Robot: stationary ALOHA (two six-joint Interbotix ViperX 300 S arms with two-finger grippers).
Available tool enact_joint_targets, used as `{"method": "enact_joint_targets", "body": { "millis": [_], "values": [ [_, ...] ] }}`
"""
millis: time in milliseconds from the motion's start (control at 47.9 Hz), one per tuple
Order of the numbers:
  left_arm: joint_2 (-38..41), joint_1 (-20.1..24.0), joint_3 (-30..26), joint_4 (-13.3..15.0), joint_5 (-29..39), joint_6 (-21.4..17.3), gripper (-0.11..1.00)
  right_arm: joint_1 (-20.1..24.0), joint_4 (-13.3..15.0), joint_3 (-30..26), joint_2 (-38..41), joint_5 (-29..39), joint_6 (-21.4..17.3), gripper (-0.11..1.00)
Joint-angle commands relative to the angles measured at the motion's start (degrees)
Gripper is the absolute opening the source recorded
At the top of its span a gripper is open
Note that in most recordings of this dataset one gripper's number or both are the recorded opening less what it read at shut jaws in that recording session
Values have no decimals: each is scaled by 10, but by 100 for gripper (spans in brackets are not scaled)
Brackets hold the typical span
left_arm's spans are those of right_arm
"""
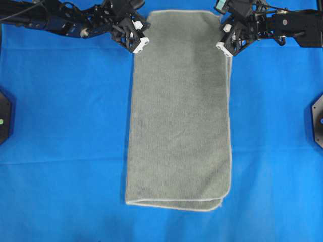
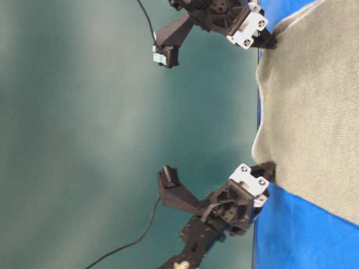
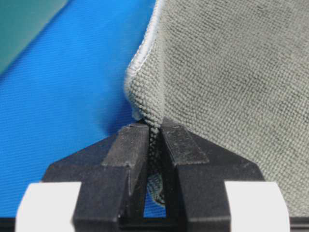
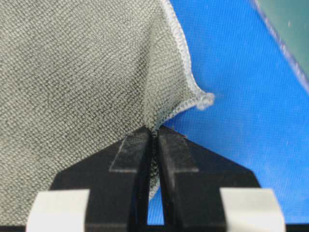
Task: Fold a large towel.
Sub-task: 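Fold the top half down over the bottom half with both grippers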
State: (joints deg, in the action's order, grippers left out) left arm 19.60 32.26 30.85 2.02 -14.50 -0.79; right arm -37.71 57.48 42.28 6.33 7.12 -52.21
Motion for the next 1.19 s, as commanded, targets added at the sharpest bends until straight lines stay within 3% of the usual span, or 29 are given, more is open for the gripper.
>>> {"method": "enact_joint_targets", "body": {
  "millis": [0, 188, 334, 439, 606, 773, 961, 1170],
  "values": [
    [-56, 10, -9, -1, 0, -4, 4, -3, 9, -20, -29, 11, 1, 3],
    [-125, 16, -4, -1, 13, -31, 4, -3, 19, -34, -82, 38, 0, 3],
    [-169, 5, 21, -1, 29, -47, 4, 12, 18, -15, -138, 44, -1, 3],
    [-196, -16, 48, -2, 30, -48, 4, 46, 11, 13, -185, 54, -3, 3],
    [-243, -90, 115, -3, 33, -64, 4, 147, -18, 66, -251, 93, -3, 3],
    [-275, -202, 172, -3, 33, -105, 4, 264, -90, 100, -285, 150, -3, 3],
    [-277, -319, 199, -3, 58, -80, 4, 401, -194, 101, -274, 191, -5, 3],
    [-230, -410, 201, 1, 61, -73, 4, 499, -294, 93, -223, 192, -6, 3]
  ]
}}
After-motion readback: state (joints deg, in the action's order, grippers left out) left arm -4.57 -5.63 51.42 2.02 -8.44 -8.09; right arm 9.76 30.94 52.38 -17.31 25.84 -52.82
